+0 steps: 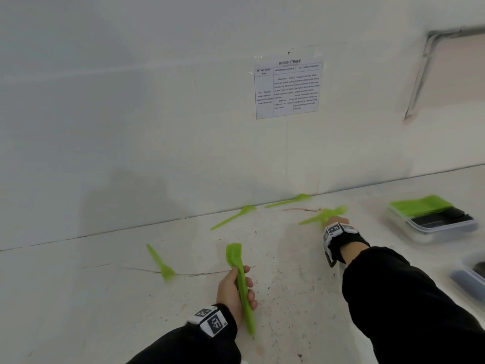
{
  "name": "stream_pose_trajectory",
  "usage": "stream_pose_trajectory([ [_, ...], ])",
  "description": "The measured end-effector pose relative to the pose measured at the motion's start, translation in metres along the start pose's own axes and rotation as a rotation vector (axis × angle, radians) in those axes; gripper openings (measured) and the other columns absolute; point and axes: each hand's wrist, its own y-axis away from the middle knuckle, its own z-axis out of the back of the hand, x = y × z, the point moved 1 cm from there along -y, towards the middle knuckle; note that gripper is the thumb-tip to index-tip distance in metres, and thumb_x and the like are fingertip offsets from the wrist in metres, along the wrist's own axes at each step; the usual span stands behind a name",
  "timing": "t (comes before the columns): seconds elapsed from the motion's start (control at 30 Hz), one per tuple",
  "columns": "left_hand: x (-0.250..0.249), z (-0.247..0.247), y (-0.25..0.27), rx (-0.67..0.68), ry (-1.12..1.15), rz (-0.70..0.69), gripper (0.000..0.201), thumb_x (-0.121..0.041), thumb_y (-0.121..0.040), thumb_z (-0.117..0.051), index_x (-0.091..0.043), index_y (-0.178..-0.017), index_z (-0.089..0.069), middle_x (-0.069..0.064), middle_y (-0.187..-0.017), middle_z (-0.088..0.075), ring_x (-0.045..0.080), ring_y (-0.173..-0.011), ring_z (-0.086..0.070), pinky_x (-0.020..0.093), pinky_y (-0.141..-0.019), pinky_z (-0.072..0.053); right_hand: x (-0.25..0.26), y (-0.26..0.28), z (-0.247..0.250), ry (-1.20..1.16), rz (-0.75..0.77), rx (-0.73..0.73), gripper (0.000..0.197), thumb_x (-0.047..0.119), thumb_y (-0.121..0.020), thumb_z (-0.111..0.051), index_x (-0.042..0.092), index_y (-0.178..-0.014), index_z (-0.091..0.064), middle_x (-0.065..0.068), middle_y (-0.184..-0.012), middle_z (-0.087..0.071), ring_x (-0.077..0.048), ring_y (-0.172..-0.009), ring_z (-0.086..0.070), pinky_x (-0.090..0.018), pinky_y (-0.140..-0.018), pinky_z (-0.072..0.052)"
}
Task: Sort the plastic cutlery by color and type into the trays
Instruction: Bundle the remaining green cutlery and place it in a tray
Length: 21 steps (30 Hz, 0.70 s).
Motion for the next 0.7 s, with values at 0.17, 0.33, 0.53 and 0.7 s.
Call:
stream_pose_trajectory([
  [0.17,0.004,-0.005,0.002,-0.004,-0.021,0.029,0.032,-0.030,-0.100,-0.031,-0.010,-0.088,-0.053,0.002,-0.048,-0.045,0.013,-0.029,-0.034,0.017,-0.035,-0.030,0.015,0.000,0.013,0.091,0.108,-0.057,0.032,0.010,-0.097,-0.037,0.008,-0.125,-0.053,-0.009,-0.128,-0.057,-0.024,-0.120,-0.054,-0.027,-0.095,-0.044],
  [0.33,0.007,-0.014,0.001,-0.021,-0.003,0.040,0.033,-0.029,-0.100,-0.031,-0.008,-0.087,-0.053,0.003,-0.045,-0.045,0.015,-0.027,-0.034,0.016,-0.035,-0.030,0.022,-0.016,0.008,0.138,0.088,0.077,0.032,0.019,-0.095,-0.047,0.008,-0.124,-0.054,-0.008,-0.130,-0.056,-0.021,-0.120,-0.055,-0.012,-0.081,-0.047],
  [0.53,0.011,-0.030,-0.008,-0.057,0.030,0.054,0.033,-0.030,-0.100,-0.032,-0.007,-0.089,-0.054,0.004,-0.045,-0.045,0.016,-0.026,-0.034,0.016,-0.035,-0.030,0.029,-0.039,0.002,0.347,0.102,0.117,0.021,0.025,-0.094,-0.047,0.018,-0.110,-0.060,-0.003,-0.135,-0.052,-0.023,-0.127,-0.049,-0.039,-0.105,-0.039],
  [0.7,0.013,-0.042,-0.017,-0.063,0.053,0.065,0.035,-0.031,-0.100,-0.031,-0.007,-0.087,-0.053,0.005,-0.042,-0.044,0.016,-0.025,-0.033,0.015,-0.035,-0.030,0.028,-0.069,-0.012,0.286,0.085,-0.012,0.038,0.028,-0.095,-0.041,0.024,-0.131,-0.051,0.004,-0.139,-0.049,-0.017,-0.132,-0.043,-0.035,-0.108,-0.032],
])
